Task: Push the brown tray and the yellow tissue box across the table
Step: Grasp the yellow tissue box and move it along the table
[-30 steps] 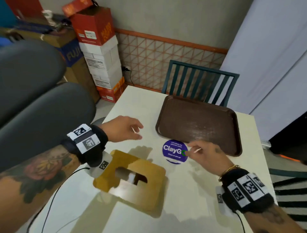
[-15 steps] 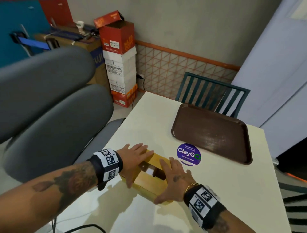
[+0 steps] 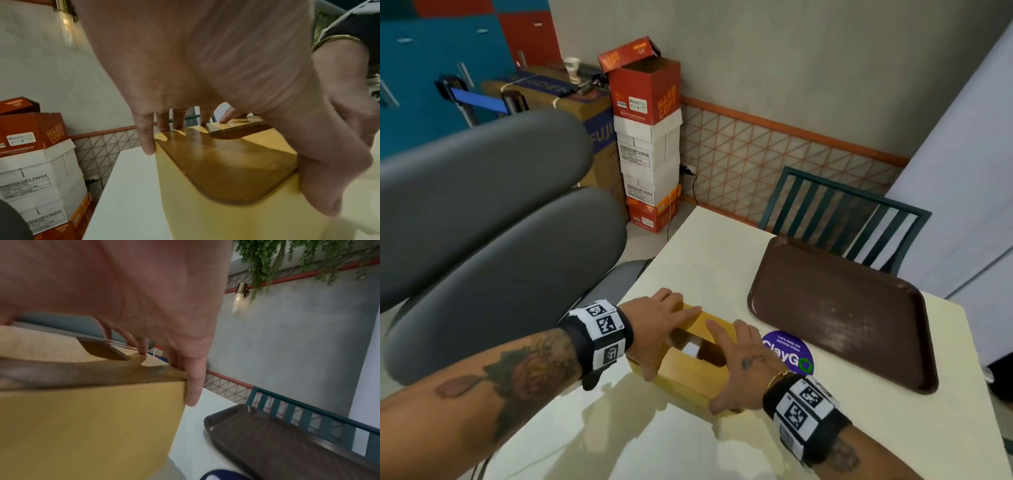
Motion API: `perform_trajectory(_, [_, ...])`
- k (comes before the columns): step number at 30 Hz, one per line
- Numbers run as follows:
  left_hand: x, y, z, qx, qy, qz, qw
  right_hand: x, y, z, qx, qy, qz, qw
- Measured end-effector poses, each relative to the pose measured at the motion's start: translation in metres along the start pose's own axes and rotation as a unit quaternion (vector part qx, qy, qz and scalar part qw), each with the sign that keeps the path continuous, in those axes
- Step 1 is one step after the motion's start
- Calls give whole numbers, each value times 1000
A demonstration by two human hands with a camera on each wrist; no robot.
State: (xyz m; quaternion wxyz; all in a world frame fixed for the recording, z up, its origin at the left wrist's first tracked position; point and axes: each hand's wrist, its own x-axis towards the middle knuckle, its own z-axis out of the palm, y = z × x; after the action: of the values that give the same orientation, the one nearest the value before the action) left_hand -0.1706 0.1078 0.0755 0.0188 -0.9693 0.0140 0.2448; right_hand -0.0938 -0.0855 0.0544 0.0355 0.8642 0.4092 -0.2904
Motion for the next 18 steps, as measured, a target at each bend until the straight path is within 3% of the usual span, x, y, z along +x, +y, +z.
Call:
perform_trajectory(9, [81,-93,-35,-30,14,12,999,99,5,-71,9,23,39,999])
perform_trajectory(18, [131,-141,-26,-45,-1,36,998,156,9,-83,14,2,60,998])
